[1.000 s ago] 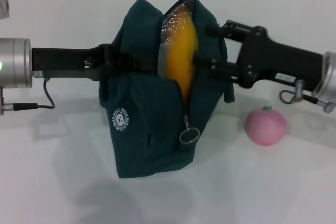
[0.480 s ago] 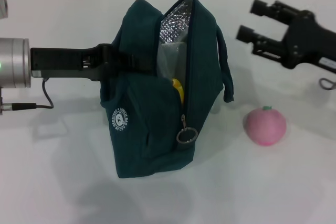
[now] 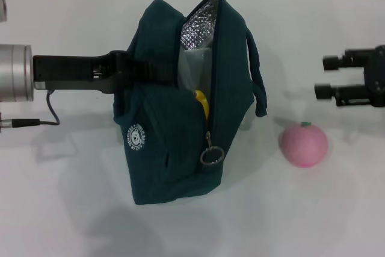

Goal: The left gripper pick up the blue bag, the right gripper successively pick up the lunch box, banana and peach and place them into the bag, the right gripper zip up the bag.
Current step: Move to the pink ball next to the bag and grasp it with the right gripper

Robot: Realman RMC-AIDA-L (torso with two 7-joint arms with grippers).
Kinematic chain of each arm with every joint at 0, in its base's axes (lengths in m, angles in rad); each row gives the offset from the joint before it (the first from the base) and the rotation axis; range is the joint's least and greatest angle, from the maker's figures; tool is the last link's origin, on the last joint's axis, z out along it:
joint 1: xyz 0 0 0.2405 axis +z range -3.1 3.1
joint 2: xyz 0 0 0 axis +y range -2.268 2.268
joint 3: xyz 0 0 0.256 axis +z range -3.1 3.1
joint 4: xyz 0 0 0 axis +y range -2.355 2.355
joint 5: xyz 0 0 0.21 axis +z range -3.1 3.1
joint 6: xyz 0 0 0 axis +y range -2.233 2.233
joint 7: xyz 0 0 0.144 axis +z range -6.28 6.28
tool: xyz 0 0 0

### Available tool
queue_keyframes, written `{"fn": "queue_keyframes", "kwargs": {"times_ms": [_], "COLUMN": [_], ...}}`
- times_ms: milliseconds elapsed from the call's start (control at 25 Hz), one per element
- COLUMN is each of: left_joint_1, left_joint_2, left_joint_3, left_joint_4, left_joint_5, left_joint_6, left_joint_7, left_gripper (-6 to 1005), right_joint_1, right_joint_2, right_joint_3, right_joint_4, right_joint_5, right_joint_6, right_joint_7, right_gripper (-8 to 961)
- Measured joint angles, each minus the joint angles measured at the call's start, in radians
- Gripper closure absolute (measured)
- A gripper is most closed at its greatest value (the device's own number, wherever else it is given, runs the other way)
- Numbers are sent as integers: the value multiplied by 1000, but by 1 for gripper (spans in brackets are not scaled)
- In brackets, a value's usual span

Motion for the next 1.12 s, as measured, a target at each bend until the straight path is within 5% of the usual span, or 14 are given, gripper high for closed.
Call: {"fn": "queue_keyframes", "kwargs": {"times_ms": [240,400,760,1120], "left_joint_1": [-3,-9,-21,-22], "left_joint_2": [-1,-4,-13,-13], "left_joint_3": [0,1,2,2], "left_joint_4": [0,0,0,0], "left_joint_5": [0,0,0,0], "left_joint_6": [0,0,-2,-2], "left_joint_7": [0,0,2,0], "left_gripper": [964,964,964,964], "right_joint_1": [88,178,334,345], "right_joint_2": [33,61,182,190], "right_joint_3": [80,77,65,19], "right_joint_4": [-173,-197,-219,-214], "right_joint_5": [-426,-558,-929,-956], "right_joint_6": [-107,-164,-233,-211], "right_joint_7": [315,428,520,536], "right_gripper": [261,261,262,272]}}
